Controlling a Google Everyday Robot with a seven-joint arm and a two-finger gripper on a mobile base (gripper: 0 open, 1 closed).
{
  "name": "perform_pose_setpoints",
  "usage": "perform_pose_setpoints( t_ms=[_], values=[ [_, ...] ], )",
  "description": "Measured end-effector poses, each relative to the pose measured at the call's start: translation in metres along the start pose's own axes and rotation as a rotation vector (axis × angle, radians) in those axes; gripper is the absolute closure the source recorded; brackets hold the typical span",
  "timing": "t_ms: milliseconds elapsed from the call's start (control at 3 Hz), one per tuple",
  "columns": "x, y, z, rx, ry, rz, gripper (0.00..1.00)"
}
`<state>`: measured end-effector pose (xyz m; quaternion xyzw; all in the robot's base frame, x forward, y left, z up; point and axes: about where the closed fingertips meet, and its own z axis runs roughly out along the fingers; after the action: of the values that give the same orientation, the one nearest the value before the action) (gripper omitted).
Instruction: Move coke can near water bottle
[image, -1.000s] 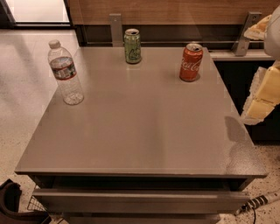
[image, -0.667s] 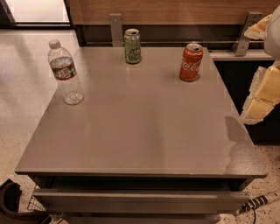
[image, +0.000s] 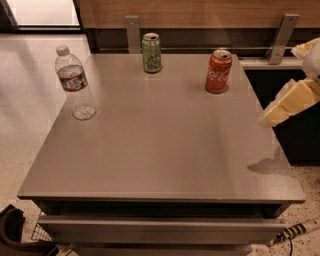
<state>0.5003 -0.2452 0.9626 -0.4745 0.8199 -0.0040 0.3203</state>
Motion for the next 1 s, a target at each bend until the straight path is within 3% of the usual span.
perform_pose_setpoints(
  t_ms=[333,667,1000],
  values=[
    [0.005,-0.027,0.029,0.059,-0.122,0.113,0.00],
    [0.004,-0.058,0.051,0.134,-0.249,0.189,0.00],
    [-0.008,-0.104,0.067,0.201,-0.412,0.239,0.00]
  ],
)
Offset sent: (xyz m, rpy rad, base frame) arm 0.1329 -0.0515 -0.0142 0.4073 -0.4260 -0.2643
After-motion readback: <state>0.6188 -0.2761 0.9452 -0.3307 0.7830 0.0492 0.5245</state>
